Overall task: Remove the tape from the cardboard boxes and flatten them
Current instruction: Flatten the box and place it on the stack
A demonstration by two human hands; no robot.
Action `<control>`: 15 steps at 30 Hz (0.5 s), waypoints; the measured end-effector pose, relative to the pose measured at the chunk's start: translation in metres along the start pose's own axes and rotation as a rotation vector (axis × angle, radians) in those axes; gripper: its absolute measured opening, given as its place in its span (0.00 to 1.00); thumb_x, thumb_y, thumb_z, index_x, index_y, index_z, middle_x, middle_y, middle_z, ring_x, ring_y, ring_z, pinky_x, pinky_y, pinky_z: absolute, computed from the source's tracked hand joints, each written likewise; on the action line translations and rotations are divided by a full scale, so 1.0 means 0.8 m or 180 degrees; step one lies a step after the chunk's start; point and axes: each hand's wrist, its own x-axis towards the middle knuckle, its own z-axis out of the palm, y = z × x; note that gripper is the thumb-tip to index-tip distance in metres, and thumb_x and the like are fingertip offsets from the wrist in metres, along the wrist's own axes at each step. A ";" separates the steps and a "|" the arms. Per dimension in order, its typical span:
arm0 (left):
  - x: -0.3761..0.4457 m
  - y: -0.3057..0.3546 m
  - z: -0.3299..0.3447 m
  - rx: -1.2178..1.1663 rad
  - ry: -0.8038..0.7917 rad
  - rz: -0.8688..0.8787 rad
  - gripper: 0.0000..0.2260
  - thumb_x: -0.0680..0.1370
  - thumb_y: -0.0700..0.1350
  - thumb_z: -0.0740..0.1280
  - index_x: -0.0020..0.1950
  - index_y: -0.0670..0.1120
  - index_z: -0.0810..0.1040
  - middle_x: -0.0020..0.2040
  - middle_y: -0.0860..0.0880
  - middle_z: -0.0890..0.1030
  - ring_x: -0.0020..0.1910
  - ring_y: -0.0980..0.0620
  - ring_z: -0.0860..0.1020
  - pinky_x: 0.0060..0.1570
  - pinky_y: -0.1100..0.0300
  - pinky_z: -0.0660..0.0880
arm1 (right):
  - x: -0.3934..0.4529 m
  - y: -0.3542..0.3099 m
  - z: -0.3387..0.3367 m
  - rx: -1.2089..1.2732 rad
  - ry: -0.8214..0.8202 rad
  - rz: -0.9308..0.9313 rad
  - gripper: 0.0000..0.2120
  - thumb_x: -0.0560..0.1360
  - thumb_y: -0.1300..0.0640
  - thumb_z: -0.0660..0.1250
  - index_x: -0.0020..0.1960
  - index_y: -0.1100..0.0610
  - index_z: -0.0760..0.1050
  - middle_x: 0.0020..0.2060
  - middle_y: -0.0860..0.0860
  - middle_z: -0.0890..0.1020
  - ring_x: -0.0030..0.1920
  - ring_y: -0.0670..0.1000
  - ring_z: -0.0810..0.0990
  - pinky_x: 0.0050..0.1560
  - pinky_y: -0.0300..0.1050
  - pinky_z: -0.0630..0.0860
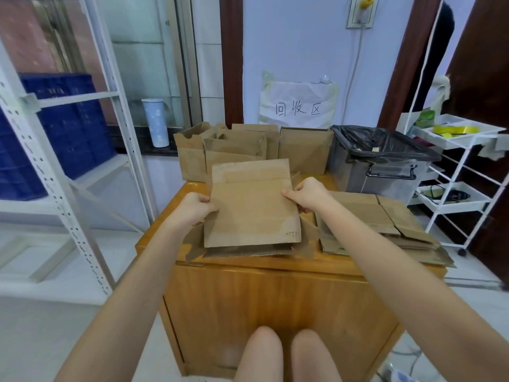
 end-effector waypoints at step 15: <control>0.034 -0.019 -0.012 0.0835 -0.0057 0.0729 0.18 0.82 0.43 0.60 0.72 0.45 0.69 0.71 0.47 0.70 0.70 0.48 0.68 0.68 0.53 0.65 | 0.006 0.010 0.012 -0.0957 0.0449 -0.1029 0.24 0.78 0.44 0.61 0.70 0.53 0.69 0.66 0.51 0.75 0.65 0.53 0.73 0.59 0.50 0.74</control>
